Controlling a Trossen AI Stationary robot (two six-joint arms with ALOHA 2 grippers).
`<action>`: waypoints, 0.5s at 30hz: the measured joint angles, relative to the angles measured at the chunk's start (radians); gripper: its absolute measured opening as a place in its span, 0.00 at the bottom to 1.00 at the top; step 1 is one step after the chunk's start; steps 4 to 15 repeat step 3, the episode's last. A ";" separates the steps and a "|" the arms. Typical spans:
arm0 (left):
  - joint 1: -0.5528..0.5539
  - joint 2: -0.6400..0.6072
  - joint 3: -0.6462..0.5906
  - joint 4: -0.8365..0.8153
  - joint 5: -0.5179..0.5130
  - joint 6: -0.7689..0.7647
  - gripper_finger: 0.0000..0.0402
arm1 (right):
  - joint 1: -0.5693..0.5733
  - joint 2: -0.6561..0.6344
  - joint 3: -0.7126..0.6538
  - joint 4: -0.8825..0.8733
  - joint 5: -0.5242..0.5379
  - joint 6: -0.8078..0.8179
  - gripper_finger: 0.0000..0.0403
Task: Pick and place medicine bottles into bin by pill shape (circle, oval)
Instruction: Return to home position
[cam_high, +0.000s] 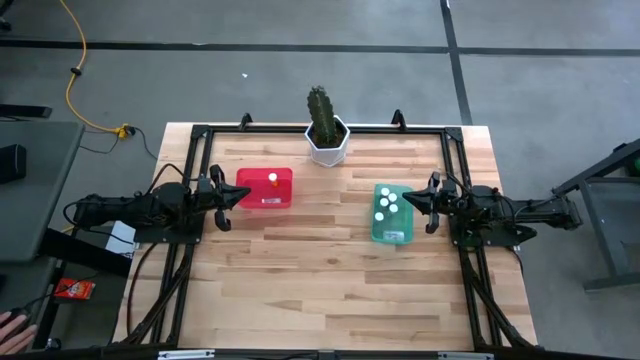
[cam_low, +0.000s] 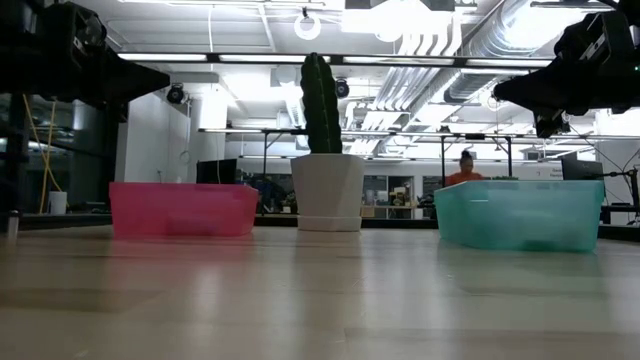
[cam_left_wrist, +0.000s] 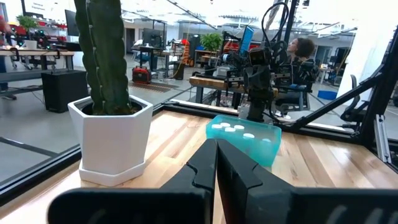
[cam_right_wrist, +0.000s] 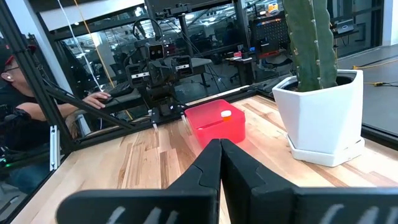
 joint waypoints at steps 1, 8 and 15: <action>0.000 0.000 0.000 0.000 0.000 0.000 0.01 | 0.000 0.000 0.000 0.000 0.000 0.000 0.00; 0.000 0.000 0.000 0.000 0.000 0.000 0.01 | 0.000 0.000 0.000 0.000 0.000 0.000 0.00; 0.000 0.000 0.000 0.000 0.000 0.000 0.01 | 0.000 0.000 0.000 0.000 0.000 0.000 0.00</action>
